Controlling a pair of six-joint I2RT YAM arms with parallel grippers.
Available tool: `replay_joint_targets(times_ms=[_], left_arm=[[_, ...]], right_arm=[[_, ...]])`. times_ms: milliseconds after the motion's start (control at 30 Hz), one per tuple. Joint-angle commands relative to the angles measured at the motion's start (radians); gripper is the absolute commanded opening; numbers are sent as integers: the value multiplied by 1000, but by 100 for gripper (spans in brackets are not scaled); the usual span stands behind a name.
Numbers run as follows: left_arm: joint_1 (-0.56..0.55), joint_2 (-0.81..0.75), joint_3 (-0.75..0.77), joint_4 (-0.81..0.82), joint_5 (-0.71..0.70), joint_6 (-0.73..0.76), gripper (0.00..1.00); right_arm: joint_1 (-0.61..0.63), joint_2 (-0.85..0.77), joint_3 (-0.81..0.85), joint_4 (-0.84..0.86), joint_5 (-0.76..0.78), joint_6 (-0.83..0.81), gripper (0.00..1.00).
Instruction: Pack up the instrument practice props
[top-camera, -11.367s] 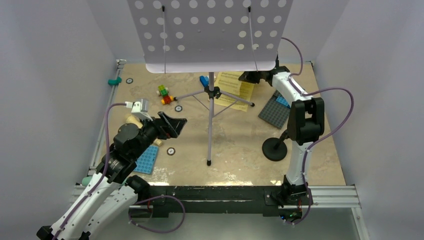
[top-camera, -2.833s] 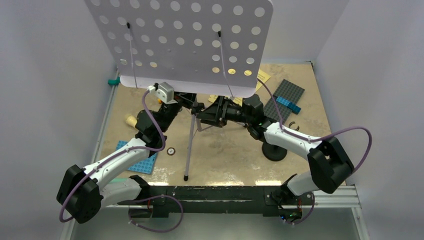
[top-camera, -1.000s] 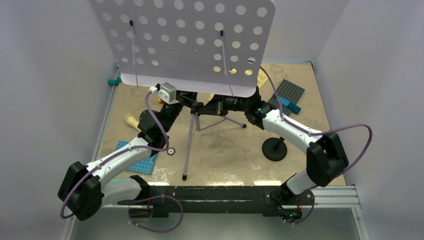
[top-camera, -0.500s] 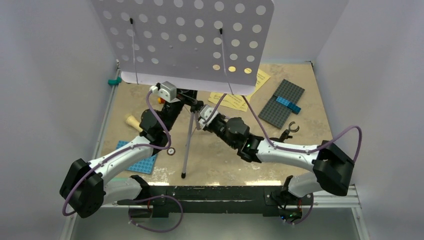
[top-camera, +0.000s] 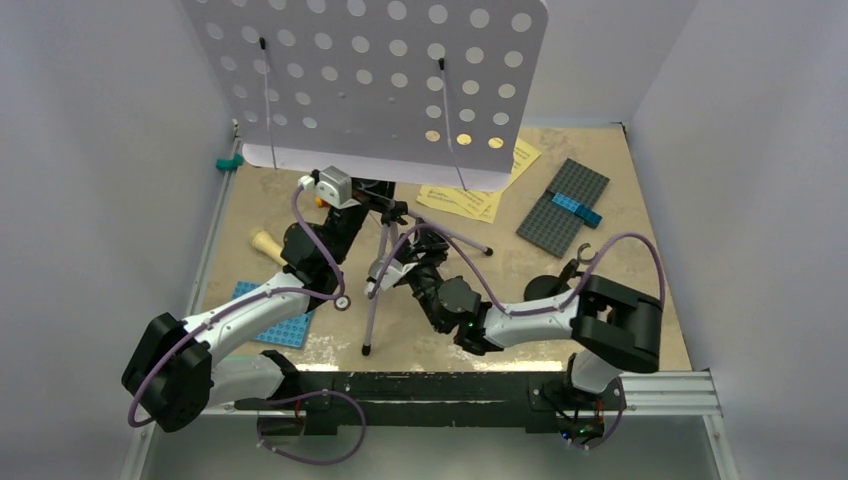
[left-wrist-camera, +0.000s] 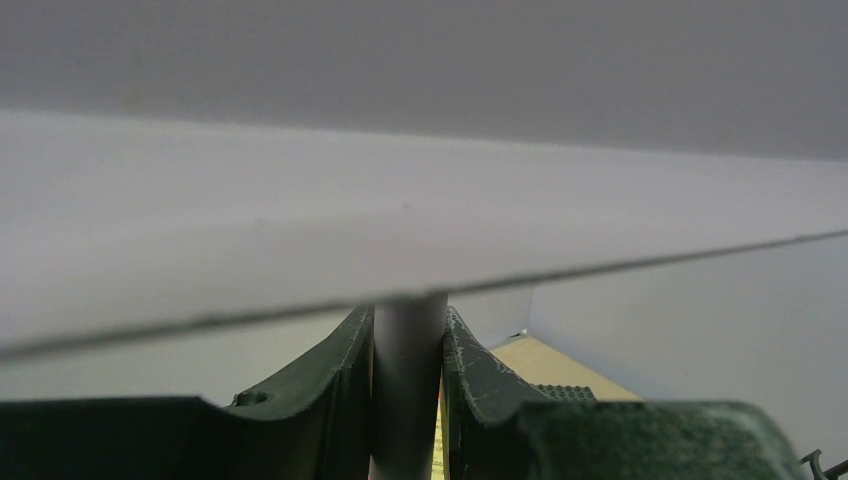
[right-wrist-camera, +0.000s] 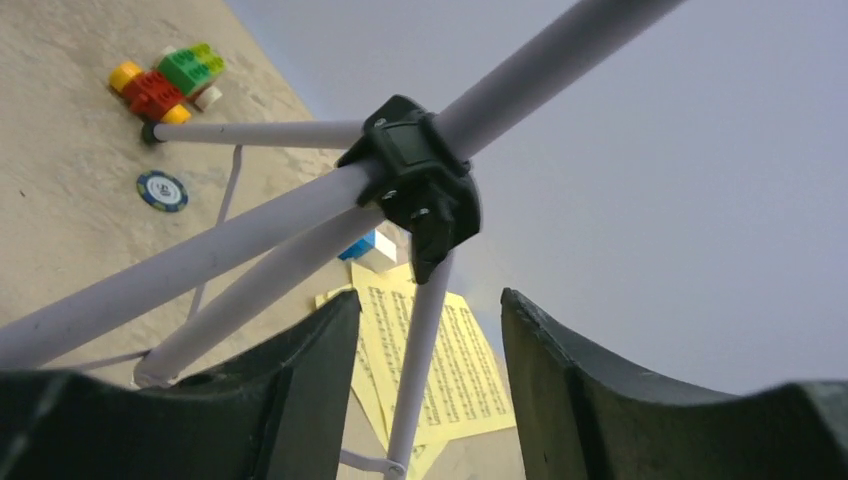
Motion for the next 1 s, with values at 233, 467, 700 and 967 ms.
replay_joint_targets(times_ms=[233, 467, 700, 967], left_arm=[[-22, 51, -78, -334, -24, -118, 0], [-38, 111, -101, -369, -39, -183, 0], [-72, 146, -120, -424, -66, -194, 0], [-96, 191, -173, -429, -98, -238, 0]], right_arm=[[4, -491, 84, -960, -178, 819, 70], [3, -652, -5, -1130, -465, 1119, 67], [-9, -680, -80, -1077, -520, 1259, 67], [-101, -691, -96, -1044, -608, 1363, 65]])
